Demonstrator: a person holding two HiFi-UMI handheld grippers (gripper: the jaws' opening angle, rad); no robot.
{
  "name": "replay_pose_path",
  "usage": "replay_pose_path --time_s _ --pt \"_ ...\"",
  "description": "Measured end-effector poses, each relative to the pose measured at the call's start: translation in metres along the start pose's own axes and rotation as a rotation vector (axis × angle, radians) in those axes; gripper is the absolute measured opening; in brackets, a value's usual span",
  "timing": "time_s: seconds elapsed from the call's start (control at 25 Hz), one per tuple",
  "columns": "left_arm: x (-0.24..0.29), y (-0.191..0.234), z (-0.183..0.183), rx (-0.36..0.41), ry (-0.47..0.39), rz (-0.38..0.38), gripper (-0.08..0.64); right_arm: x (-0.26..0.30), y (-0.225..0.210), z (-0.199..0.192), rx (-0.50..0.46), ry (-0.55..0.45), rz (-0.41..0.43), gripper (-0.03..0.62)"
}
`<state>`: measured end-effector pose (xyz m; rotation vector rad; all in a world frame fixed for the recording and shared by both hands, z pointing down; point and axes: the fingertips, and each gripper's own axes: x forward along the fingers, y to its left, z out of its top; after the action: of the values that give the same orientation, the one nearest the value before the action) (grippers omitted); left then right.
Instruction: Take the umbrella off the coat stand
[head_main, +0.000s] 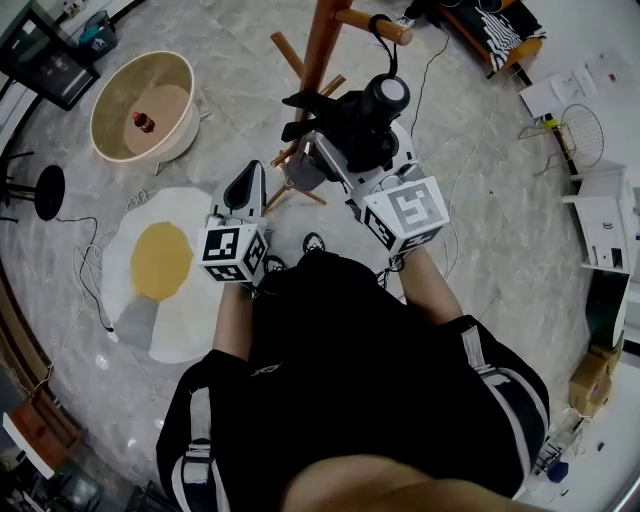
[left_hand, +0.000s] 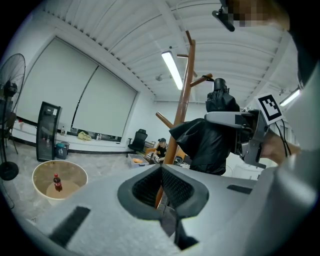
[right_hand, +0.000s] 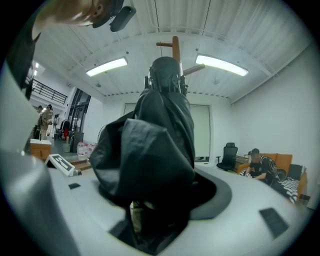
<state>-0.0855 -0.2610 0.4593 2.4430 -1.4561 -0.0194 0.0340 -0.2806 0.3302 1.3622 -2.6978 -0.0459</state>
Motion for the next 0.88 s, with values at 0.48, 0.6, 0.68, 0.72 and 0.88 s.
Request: replay_pose_path --time_s 0.48,0.6,0.68,0.72,0.88 --pt "0.016 -0.025 -0.007 0.009 0.030 -0.098 0.005 -0.034 -0.007 0.006 0.002 -0.025 -0.056 0.285" --pt "0.019 -0.032 -0.012 0.006 0.041 -0.124 0.005 -0.044 -0.006 0.010 -0.017 -0.023 -0.077 0.285" --pt "0.021 -0.036 -0.017 0.006 0.047 -0.142 0.005 -0.051 -0.006 0.007 -0.021 -0.018 -0.090 0.285" --pt "0.023 -0.039 -0.019 0.005 0.050 -0.151 0.005 -0.054 -0.007 0.005 -0.021 -0.013 -0.096 0.285" --pt "0.027 -0.050 -0.028 0.002 0.064 -0.177 0.005 -0.067 -0.009 -0.013 0.006 0.018 -0.106 0.285"
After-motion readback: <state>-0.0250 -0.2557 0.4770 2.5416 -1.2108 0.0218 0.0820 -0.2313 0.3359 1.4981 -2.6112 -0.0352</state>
